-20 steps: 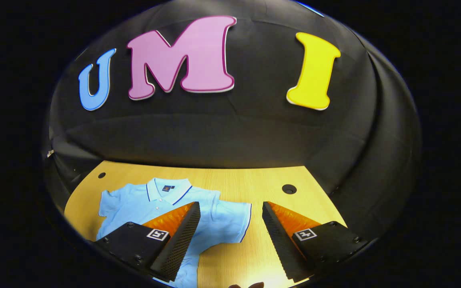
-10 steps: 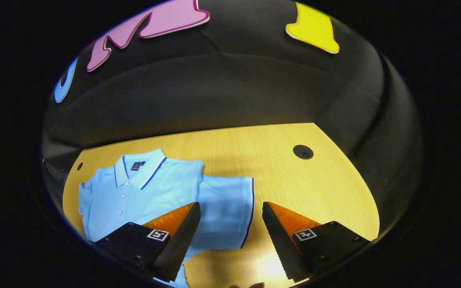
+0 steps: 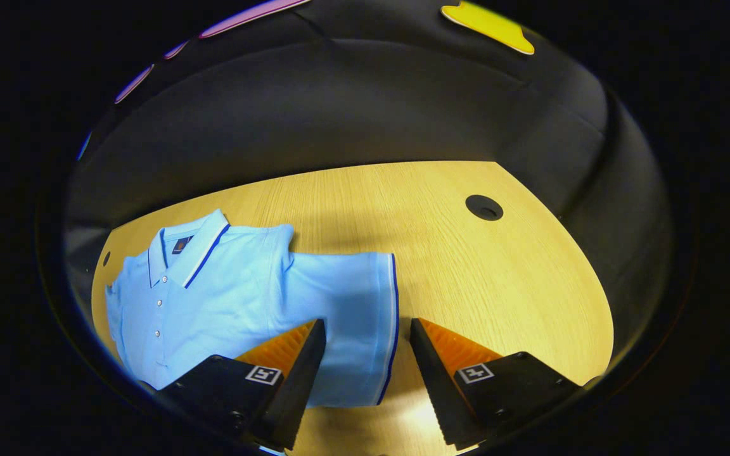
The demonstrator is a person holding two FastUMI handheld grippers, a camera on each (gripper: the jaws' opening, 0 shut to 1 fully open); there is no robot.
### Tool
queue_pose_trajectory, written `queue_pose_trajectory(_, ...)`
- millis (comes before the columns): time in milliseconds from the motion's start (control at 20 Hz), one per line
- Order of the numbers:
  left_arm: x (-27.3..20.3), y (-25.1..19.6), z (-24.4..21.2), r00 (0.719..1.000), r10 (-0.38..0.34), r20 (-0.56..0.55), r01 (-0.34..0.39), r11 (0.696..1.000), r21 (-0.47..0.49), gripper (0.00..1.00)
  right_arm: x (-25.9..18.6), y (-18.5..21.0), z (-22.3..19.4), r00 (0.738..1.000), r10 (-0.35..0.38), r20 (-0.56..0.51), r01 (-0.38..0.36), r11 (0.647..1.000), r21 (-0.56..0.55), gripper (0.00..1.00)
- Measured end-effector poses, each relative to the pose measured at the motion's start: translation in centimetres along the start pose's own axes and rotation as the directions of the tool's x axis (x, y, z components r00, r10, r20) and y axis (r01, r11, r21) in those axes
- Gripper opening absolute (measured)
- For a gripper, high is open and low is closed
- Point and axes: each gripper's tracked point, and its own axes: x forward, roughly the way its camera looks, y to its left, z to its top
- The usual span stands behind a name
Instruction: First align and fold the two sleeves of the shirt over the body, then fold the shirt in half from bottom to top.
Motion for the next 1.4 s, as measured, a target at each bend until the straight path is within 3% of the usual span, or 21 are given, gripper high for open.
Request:
queue_pose_trajectory(50, 0.0, 0.1, 0.0, 1.0, 0.002, -0.003, -0.002, 1.0, 0.0, 0.98, 0.1, 0.2, -0.1, 1.0, -0.006, -0.006, 0.006, 1.0, 0.009, 0.82)
queue_pose_trajectory(100, 0.1, 0.2, -0.2, 1.0, 0.003, -0.006, -0.003, 1.0, 0.0, 0.98, 0.4, 0.3, 0.0, 1.0, -0.011, -0.005, 0.011, 1.0, 0.017, 0.71)
queue_pose_trajectory(150, 0.1, 0.4, -0.3, 1.0, 0.004, -0.008, -0.004, 1.0, -0.002, 0.98, 0.3, 0.2, 0.0, 1.0, -0.02, -0.008, 0.02, 0.999, 0.027, 0.7)
queue_pose_trajectory(200, 0.1, 0.5, -0.4, 1.0, 0.004, -0.01, -0.004, 1.0, -0.003, 0.99, 0.3, 0.2, 0.0, 1.0, -0.026, -0.014, 0.027, 0.999, 0.037, 0.44)
queue_pose_trajectory(250, 0.0, 0.6, -0.4, 1.0, 0.005, -0.013, -0.005, 1.0, -0.004, 0.99, 0.4, 0.2, 0.2, 1.0, -0.024, -0.013, 0.024, 0.999, 0.046, 0.48)
queue_pose_trajectory(450, -0.1, 1.2, -0.5, 1.0, 0.01, -0.013, -0.01, 1.0, -0.002, 0.98, 0.5, 0.9, 0.3, 1.0, -0.013, -0.017, 0.014, 0.998, 0.065, 0.1)
queue_pose_trajectory(600, 0.0, 1.5, -0.6, 1.0, 0.014, -0.016, -0.014, 1.0, -0.003, 0.98, 0.3, 1.0, 0.5, 1.0, -0.004, -0.005, 0.004, 0.999, 0.043, 0.05)
queue_pose_trajectory(900, -0.4, 1.9, -1.0, 1.0, 0.015, -0.016, -0.015, 1.0, -0.008, 0.99, -1.3, 2.6, 2.9, 0.997, 0.04, 0.07, -0.041, 0.999, 0.022, 0.05)
queue_pose_trajectory(1400, -1.5, 4.4, -1.4, 0.999, 0.052, -0.008, -0.052, 0.998, -0.031, 0.98, -7.1, 16.4, 4.6, 0.953, 0.276, 0.129, -0.269, 0.961, -0.07, 0.05)
